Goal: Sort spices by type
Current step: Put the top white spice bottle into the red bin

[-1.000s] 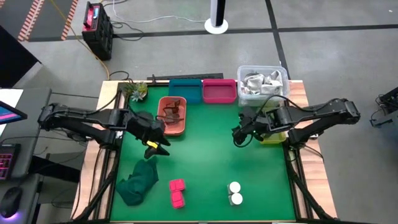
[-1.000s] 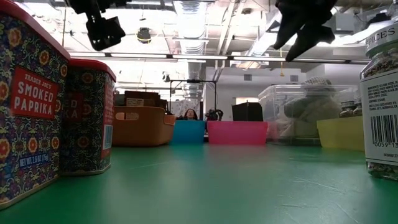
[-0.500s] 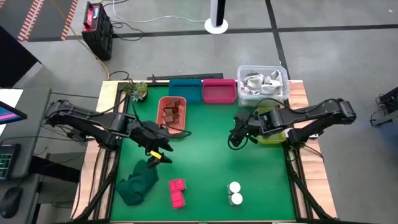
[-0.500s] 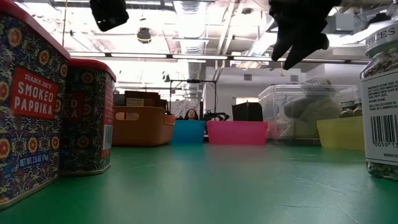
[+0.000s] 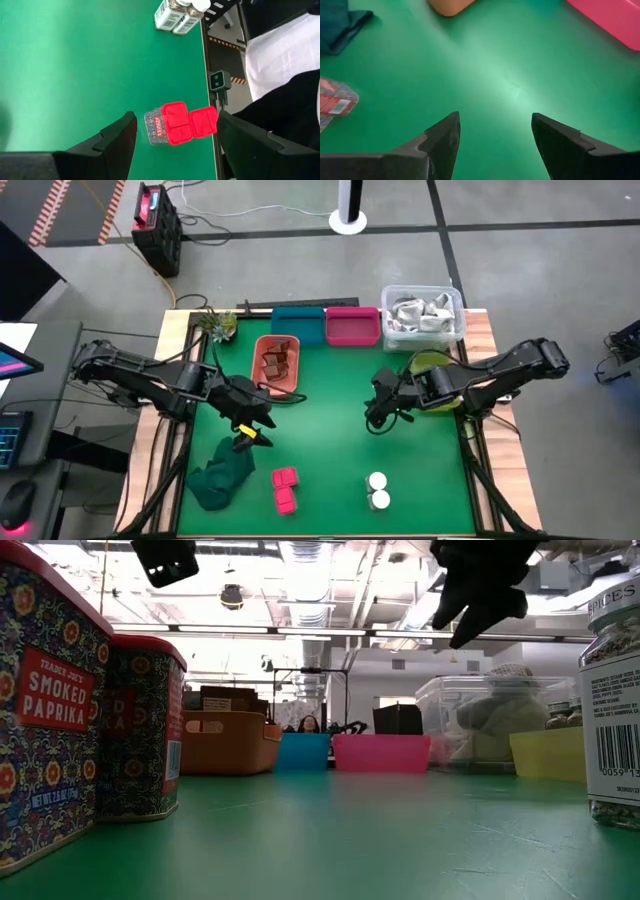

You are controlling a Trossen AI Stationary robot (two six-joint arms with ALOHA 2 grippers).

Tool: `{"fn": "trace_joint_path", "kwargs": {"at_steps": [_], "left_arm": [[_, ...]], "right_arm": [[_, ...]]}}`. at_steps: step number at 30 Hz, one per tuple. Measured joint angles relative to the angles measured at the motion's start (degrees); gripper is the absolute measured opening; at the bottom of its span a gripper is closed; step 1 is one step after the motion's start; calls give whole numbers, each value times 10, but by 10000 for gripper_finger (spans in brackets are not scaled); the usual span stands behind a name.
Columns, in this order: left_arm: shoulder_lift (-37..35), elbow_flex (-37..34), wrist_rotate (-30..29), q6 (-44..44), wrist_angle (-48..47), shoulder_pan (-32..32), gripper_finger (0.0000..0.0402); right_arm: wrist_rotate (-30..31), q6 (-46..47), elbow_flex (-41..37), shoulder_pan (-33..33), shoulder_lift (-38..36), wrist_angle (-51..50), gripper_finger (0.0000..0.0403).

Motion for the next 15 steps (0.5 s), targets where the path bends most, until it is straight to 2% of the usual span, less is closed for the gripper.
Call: {"fn": "trace_joint_path", "kwargs": {"at_steps": [11,15], "left_arm": [[0,0,-4,2,-56,0,263],[7,-6,-19,37,-76,-16,263]], "right_arm": [[0,4,0,19,0,-4,272],[0,-5,0,14,0,-9,272]]}}
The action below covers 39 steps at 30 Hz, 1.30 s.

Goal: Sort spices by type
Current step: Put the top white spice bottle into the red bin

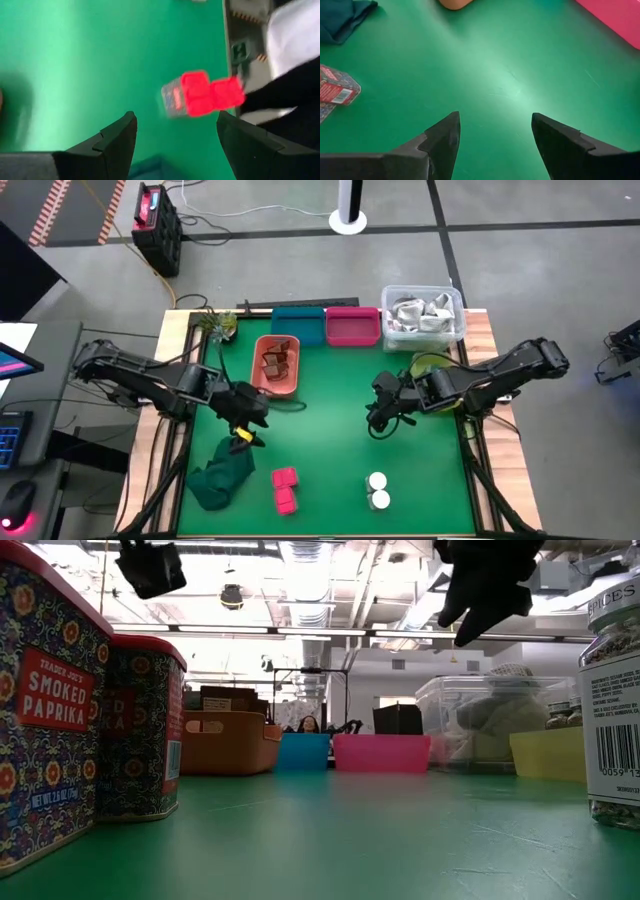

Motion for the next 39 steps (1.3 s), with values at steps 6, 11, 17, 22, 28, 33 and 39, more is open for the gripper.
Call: {"fn": "trace_joint_path", "kwargs": {"at_steps": [6,11,17,22,28,33,39], "left_arm": [[3,-16,-22,14,3,-29,263],[3,-16,-33,7,43,-63,263],[12,-16,-109,117,68,-93,263],[29,-16,-81,87,63,-74,263],[30,-16,-61,24,56,-42,263],[31,-16,-69,-74,66,-39,263],[31,-7,-118,-167,64,-69,263]], "right_arm": [[1,0,0,-4,0,-10,272],[8,0,0,-6,0,-10,272],[16,-7,0,-19,0,-12,272],[15,-6,0,-32,0,-10,272],[15,-3,0,-30,0,20,272],[2,-19,6,-27,0,25,272],[-4,-5,57,-1,0,-45,272]]}}
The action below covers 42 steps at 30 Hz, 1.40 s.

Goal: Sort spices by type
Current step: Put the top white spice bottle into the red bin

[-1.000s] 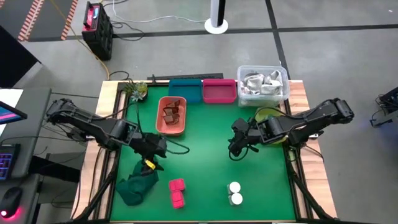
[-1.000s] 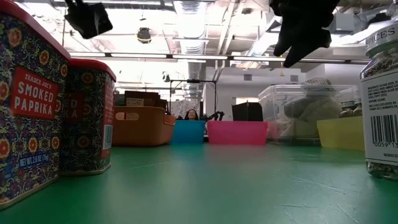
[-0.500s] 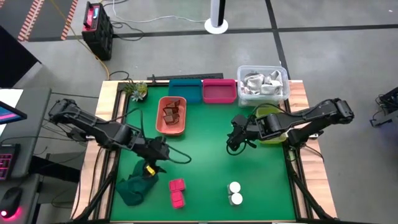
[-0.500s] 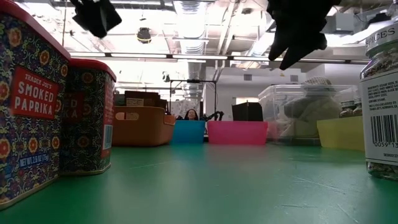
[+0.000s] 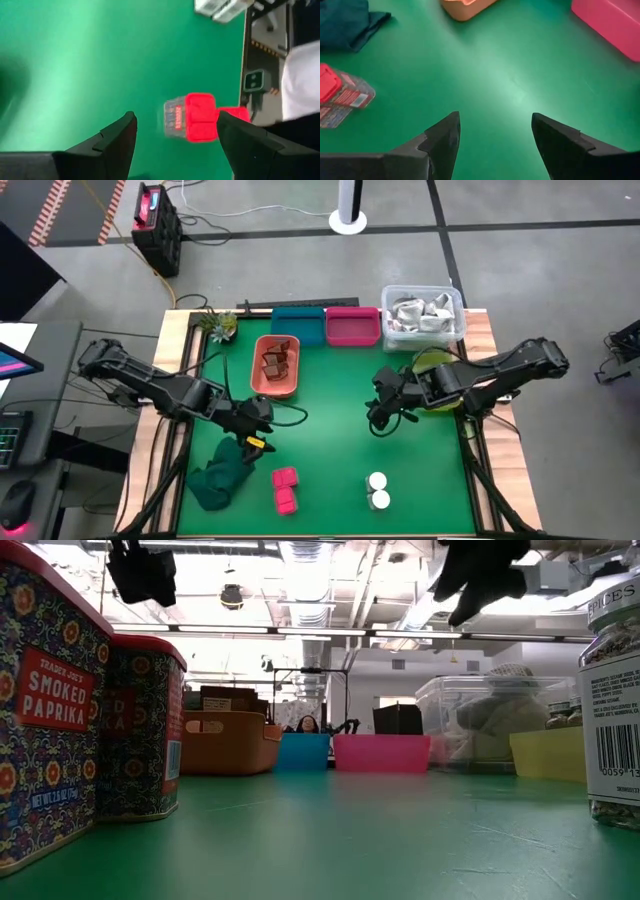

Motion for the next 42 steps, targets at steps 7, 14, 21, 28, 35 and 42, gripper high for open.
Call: {"fn": "trace_joint_path", "kwargs": {"at_steps": [7,14,21,28,35,42], "left_arm": [[0,38,-126,-64,1,-66,263],[0,41,-205,-134,1,-119,263],[0,41,-238,-171,1,-152,263],[0,41,-260,-195,3,-173,263],[0,41,-259,-191,-1,-173,263],[-1,40,-259,-191,-22,-173,263]], "right_arm": [[1,161,19,16,3,-54,272],[-42,307,27,64,41,-83,272],[-50,398,97,136,113,-184,272],[-50,440,199,161,190,-302,272],[-104,409,247,161,251,-318,272],[-149,370,247,166,262,-262,281]]}}
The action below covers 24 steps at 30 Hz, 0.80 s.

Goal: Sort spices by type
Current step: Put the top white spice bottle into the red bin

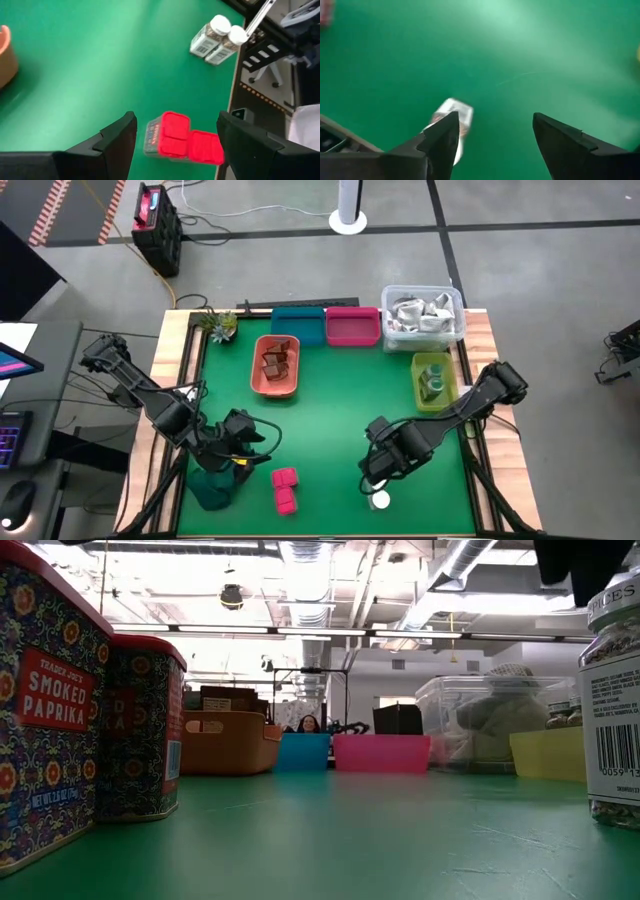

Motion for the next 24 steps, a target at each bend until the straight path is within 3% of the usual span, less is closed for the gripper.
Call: {"fn": "trace_joint_path", "kwargs": {"at_steps": [11,14,18,21,24], "left_arm": [[-1,0,-22,31,-16,0,263],[-1,0,-82,38,-5,-6,263],[-1,0,-155,116,40,-32,263],[0,0,-157,150,60,-42,263],[-2,0,-120,138,57,-35,263]], "right_arm": [[-25,2,0,4,-2,29,394],[-6,18,0,5,-2,33,389],[23,26,7,12,-1,36,383],[36,36,7,14,0,28,383],[88,35,7,21,1,36,382]]}}
